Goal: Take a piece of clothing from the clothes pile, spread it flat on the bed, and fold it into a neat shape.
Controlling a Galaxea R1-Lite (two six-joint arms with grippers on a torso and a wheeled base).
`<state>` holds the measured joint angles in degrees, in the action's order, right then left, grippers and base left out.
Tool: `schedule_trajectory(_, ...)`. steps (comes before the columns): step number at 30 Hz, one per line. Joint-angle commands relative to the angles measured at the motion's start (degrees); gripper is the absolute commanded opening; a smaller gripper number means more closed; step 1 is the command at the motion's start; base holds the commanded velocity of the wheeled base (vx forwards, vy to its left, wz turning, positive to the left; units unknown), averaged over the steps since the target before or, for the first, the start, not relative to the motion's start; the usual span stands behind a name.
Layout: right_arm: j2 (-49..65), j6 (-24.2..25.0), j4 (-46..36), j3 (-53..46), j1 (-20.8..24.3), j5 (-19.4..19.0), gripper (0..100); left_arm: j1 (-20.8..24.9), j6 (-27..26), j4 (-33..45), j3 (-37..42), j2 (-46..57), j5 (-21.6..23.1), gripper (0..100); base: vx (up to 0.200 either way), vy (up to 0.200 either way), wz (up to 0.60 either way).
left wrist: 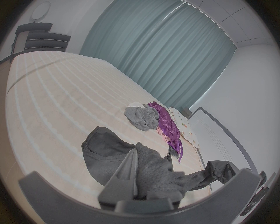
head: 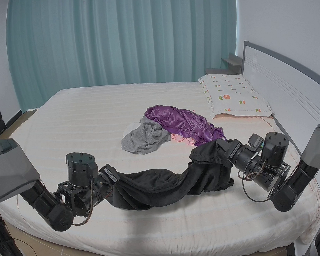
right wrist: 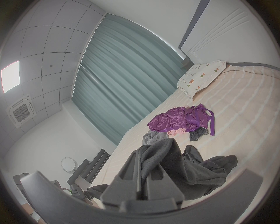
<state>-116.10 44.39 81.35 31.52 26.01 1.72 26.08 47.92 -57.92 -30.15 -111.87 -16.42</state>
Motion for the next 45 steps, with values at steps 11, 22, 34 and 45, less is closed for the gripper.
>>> schedule_trajectory(11, 0.1, -0.7, 1.5, -2.2, 0.1, 0.4, 0, 0.9, 0.0, -3.1, 3.3, -0.7, 0.0, 0, -0.145, 0.000, 0.00)
schedule_trajectory(22, -0.3, -1.1, 3.6, -3.2, 0.2, 0.4, 0, 0.4, 0.1, -4.0, 2.5, -0.9, -0.1, 0, -0.073, 0.000, 0.00)
schedule_trajectory(34, -0.2, -1.1, 3.6, -3.5, 0.2, 0.4, 0, -0.4, 0.6, -6.4, 2.9, -0.5, 0.1, 0, 0.000, 0.017, 0.00)
schedule_trajectory(45, -0.6, -1.2, 5.5, -3.6, -0.1, 0.5, 0, -0.5, 1.5, -6.4, 2.3, -0.1, 0.1, 0, 0.000, 0.200, 0.00)
